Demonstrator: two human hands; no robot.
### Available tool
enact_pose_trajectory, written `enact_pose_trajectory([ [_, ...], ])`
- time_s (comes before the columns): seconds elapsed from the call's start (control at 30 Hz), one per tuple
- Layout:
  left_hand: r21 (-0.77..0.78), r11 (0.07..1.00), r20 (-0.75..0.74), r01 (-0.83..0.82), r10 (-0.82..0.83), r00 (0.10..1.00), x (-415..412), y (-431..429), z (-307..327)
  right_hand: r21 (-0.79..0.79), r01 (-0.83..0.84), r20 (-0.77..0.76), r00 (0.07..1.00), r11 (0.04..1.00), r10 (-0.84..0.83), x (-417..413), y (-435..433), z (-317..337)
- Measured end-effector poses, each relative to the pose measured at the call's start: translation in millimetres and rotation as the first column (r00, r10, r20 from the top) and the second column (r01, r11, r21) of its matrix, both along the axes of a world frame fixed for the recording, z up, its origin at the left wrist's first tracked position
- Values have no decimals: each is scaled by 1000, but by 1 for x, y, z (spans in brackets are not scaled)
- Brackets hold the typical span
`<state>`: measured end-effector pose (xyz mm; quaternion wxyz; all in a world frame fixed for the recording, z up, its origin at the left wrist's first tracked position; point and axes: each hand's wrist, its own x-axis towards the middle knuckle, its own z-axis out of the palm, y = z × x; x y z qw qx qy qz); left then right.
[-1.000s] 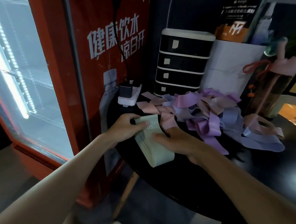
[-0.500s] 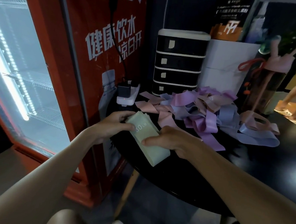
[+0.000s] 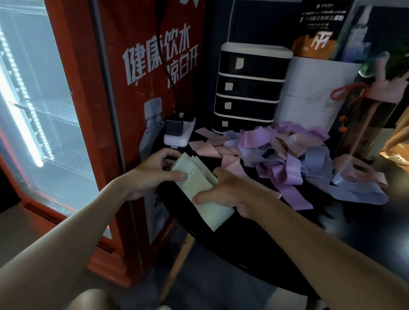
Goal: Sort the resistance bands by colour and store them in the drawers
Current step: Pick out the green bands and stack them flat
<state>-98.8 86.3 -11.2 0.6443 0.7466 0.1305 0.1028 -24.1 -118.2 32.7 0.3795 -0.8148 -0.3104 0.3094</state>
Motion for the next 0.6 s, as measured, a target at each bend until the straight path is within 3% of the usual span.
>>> enact_pose_trajectory([
  [0.2,-28,999,-10,47,-47,999,-10,2,6,32,-38,84,996,999,36,-7,-7,8],
  [0.33,-22,994,14,110,-110,994,-9,-12,7,-99,-104,410,902,990,136,-2,-27,27],
  [0.47,216,968,41,130,-142,989,-1,-44,0,-273,-86,583,778,958,235,8,-54,27],
  [0.6,461,866,-26,192,-203,979,6,-57,-12,-470,-64,648,653,880,393,14,-69,-2],
])
